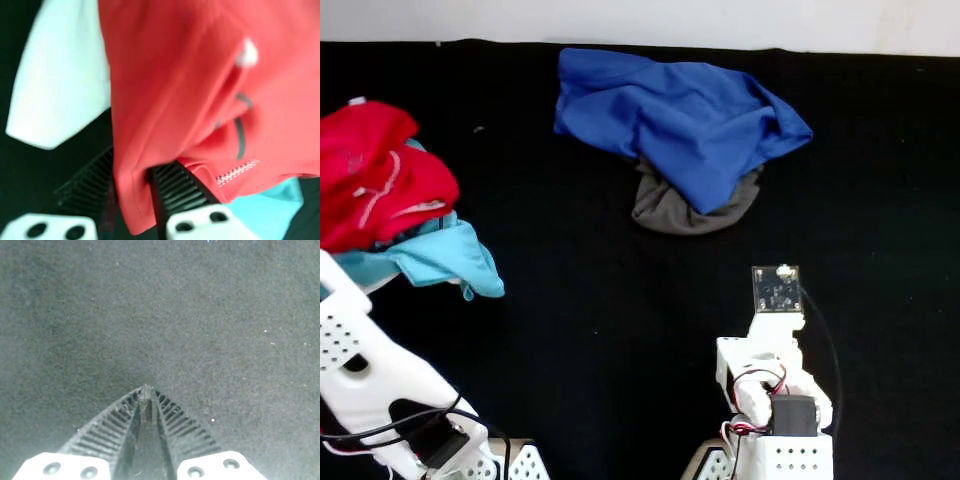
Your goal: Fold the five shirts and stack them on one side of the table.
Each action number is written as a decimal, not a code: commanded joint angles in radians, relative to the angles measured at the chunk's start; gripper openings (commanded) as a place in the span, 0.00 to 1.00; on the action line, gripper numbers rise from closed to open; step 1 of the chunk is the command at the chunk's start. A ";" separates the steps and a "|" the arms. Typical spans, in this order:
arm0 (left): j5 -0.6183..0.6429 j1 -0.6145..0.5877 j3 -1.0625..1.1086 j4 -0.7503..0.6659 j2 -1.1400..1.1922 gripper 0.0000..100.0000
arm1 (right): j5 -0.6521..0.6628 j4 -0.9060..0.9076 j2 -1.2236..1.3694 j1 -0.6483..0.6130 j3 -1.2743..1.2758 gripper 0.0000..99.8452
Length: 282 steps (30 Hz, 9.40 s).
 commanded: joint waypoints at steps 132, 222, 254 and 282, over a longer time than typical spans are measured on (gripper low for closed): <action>-0.012 0.714 0.394 -0.043 -0.591 0.21 | 0.265 -0.280 0.008 0.127 -0.122 0.04; -0.014 1.116 -0.519 0.029 -0.252 0.01 | 0.245 0.260 0.949 0.318 -1.109 0.24; -0.141 0.638 0.180 0.034 -0.087 0.17 | 0.222 -0.042 1.957 -0.140 -1.198 0.02; -0.417 -0.033 0.107 -0.292 0.021 0.01 | 0.396 0.504 1.957 0.452 -2.199 0.01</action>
